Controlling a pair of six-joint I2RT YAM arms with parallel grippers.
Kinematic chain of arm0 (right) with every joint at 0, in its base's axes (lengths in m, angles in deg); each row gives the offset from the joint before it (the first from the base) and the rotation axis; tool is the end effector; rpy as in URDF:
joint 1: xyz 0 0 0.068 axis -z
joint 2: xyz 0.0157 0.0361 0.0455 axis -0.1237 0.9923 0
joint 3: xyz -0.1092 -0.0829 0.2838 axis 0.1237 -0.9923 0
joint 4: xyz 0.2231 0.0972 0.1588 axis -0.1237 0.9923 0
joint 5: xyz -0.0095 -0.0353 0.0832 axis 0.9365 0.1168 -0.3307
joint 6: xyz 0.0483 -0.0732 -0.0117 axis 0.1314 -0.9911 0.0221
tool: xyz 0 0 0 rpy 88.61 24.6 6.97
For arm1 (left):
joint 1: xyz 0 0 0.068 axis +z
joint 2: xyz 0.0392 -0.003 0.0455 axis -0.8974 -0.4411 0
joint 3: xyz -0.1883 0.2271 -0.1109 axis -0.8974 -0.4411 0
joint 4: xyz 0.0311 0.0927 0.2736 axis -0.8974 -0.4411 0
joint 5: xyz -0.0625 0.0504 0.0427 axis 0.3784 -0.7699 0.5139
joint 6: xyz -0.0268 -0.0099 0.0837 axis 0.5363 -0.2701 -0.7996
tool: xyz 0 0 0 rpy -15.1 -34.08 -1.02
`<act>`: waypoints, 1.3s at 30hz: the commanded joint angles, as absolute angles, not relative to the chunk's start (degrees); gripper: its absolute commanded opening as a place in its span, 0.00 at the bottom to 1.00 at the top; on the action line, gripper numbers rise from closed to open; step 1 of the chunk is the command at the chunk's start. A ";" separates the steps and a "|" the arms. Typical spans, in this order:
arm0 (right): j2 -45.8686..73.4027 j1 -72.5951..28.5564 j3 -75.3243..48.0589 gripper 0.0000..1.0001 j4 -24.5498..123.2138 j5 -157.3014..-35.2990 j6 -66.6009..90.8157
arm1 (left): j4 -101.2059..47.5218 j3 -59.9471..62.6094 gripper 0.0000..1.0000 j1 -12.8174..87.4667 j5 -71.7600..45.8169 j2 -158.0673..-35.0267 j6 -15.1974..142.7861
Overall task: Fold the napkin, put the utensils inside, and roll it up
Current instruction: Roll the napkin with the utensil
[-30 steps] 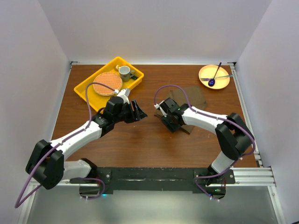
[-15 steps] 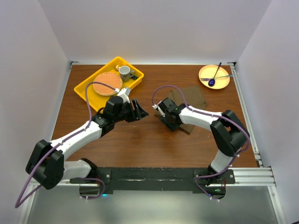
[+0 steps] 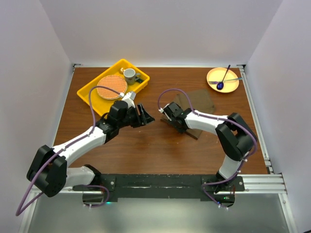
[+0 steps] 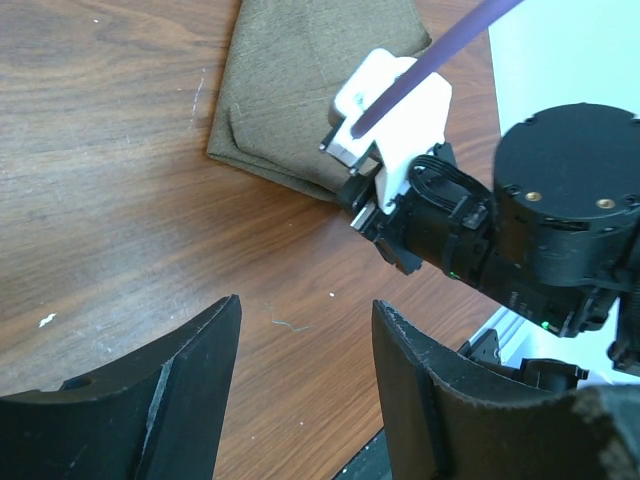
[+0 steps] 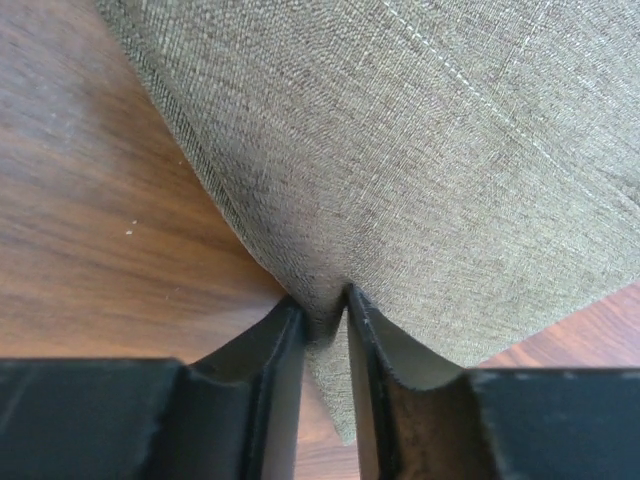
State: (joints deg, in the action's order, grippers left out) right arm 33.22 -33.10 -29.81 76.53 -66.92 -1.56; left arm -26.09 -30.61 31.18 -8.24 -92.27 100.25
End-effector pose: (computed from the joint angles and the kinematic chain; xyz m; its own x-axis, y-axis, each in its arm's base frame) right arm 0.3064 0.2210 0.1428 -0.6480 -0.6927 -0.3167 -0.5790 0.7181 -0.3860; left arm 0.2608 -0.1880 0.2435 -0.7798 -0.3608 -0.5115 0.1688 0.6657 -0.7269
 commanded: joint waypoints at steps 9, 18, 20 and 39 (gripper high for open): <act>36.22 -35.87 -28.45 0.00 77.39 -72.03 4.31 | -21.48 -35.05 0.67 34.10 -4.72 -91.45 103.01; 33.50 -39.82 -26.96 0.00 78.79 -77.40 16.00 | -21.03 -39.20 0.69 42.64 0.48 -88.91 102.05; 33.67 -41.22 -26.51 0.00 78.80 -79.86 18.29 | -21.56 -39.55 0.71 42.73 0.91 -88.47 101.87; 30.42 -44.04 -26.07 0.00 72.91 -89.89 29.82 | -2.59 -45.09 0.81 34.57 1.18 -107.79 123.57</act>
State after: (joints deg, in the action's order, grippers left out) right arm 33.98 -43.83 -26.24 75.04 -87.18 28.34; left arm -10.42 -44.84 37.30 2.17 -104.25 116.22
